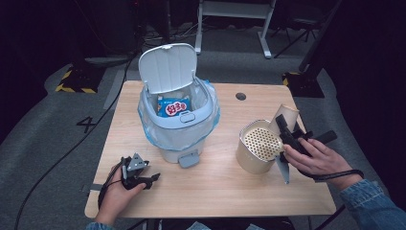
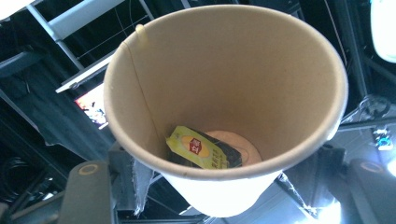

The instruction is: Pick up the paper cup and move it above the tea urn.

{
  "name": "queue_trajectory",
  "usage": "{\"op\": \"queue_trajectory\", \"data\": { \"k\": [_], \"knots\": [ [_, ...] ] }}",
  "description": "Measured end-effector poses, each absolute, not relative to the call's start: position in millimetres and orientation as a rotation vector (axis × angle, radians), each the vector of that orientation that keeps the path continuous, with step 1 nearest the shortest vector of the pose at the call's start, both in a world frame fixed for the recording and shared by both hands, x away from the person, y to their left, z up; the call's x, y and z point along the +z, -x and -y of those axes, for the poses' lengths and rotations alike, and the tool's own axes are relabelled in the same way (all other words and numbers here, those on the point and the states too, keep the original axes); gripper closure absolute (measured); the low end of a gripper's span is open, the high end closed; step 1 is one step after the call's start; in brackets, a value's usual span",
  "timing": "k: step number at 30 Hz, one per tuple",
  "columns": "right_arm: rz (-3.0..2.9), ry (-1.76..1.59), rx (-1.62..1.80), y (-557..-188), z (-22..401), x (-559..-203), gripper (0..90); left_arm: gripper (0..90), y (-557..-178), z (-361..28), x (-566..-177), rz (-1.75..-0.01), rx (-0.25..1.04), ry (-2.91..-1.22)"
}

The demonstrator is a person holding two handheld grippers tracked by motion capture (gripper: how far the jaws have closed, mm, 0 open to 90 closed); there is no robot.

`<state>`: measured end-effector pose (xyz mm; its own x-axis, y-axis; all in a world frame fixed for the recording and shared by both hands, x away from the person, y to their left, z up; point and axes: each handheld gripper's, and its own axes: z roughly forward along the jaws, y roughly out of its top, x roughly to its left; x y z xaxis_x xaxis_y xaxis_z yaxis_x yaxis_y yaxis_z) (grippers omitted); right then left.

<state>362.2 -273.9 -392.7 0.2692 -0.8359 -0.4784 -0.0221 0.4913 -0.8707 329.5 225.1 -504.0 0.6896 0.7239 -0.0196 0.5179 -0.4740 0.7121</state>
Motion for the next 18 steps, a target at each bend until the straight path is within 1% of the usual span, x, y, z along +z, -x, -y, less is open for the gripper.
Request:
{"op": "queue_trajectory", "data": {
  "k": [18],
  "knots": [
    [-1.145,0.914,-0.694,-361.5,263.9,-391.8,33.4,32.6,-329.5,-225.1,-504.0,-0.946,0.370,-2.184]
  ]
}}
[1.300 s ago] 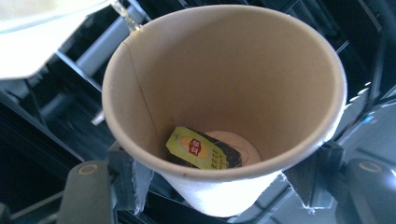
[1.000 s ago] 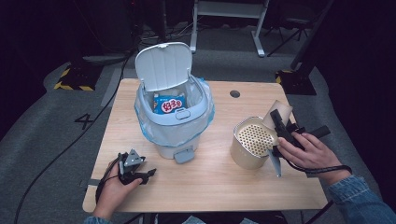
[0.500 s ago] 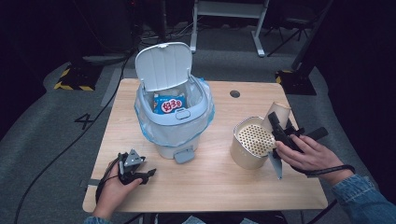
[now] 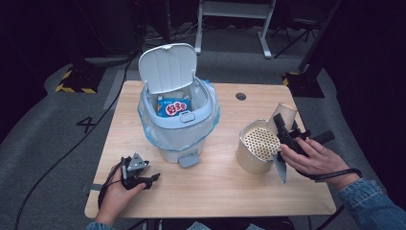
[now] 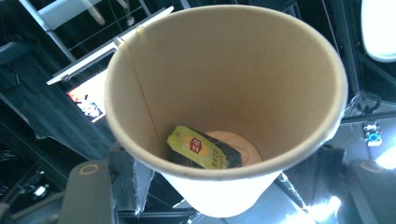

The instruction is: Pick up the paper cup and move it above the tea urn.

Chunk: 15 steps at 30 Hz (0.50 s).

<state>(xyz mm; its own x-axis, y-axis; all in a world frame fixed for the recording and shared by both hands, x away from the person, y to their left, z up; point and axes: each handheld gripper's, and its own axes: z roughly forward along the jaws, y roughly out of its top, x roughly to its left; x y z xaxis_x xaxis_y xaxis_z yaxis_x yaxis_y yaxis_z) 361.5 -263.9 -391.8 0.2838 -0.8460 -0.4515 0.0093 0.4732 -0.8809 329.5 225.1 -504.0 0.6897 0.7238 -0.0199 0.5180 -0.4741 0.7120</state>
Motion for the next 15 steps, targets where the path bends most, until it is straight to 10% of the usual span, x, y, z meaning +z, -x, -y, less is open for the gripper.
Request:
{"op": "queue_trajectory", "data": {
  "k": [15],
  "knots": [
    [-1.189,0.891,-0.676,-366.2,259.5,-395.6,34.3,32.6,-329.5,-225.2,-504.0,-0.946,0.370,-2.184]
  ]
}}
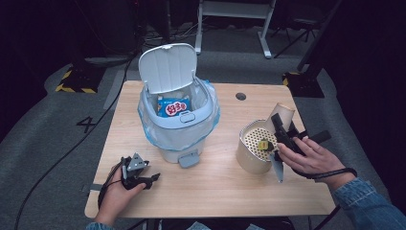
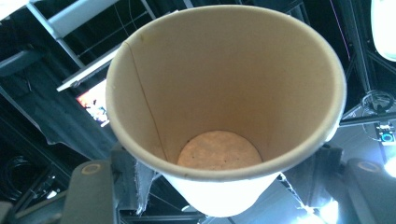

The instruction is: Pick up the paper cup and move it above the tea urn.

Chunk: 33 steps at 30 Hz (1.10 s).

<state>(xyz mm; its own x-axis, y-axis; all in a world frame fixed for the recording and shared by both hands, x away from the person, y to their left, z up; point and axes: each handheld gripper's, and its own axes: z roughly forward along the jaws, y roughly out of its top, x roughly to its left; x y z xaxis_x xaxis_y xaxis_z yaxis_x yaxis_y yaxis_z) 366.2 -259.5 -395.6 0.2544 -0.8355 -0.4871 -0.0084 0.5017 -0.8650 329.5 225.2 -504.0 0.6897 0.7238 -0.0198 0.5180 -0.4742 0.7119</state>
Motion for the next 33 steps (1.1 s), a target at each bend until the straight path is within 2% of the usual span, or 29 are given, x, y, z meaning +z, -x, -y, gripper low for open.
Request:
{"op": "queue_trajectory", "data": {
  "k": [8,17,22,33],
  "knots": [
    [-1.258,0.847,-0.582,-367,262,-389,33.1,32.6,-330,-225,-504,-0.946,0.370,-2.184],
    [-1.469,0.679,-0.300,-371,266,-366,32.2,32.6,-330,-225,-504,-0.946,0.370,-2.184],
    [-1.693,0.457,0.046,-376,276,-345,31.9,32.6,-330,-225,-504,-0.946,0.369,-2.184],
    [-2.037,-0.049,0.717,-394,299,-327,31.7,32.5,-330,-225,-504,-0.946,0.370,-2.184]
  ]
}}
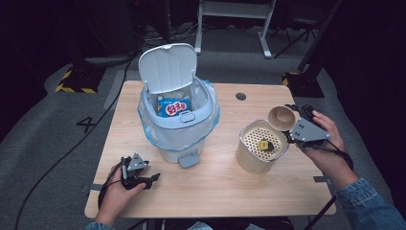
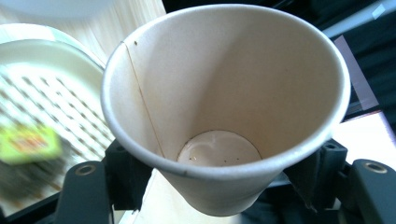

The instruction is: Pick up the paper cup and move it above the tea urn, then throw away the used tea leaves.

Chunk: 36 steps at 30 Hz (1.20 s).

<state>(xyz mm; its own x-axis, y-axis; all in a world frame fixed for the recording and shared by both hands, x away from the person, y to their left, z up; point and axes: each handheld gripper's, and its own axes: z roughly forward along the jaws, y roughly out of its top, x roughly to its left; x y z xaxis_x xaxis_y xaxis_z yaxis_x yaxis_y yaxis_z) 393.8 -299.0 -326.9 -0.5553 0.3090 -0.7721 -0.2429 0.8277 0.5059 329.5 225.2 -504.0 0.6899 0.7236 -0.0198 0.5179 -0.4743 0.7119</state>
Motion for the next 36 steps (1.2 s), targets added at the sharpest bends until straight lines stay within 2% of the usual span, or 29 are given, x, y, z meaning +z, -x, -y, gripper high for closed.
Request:
{"op": "queue_trajectory", "data": {
  "k": [3,5,14,36],
  "knots": [
    [-2.121,-0.191,0.899,-400,305,-327,31.6,32.5,-330,-225,-504,-0.946,0.370,-2.184],
    [-2.234,-0.402,1.091,-407,312,-328,31.3,32.5,-330,-225,-504,-0.946,0.370,-2.184],
    [-2.430,-0.740,1.429,-420,327,-336,31.2,32.5,-330,-225,-504,-0.946,0.369,-2.184],
    [-2.441,-0.718,1.436,-420,323,-335,30.5,32.5,-329,-225,-504,-0.947,0.371,-2.183]
  ]
}}
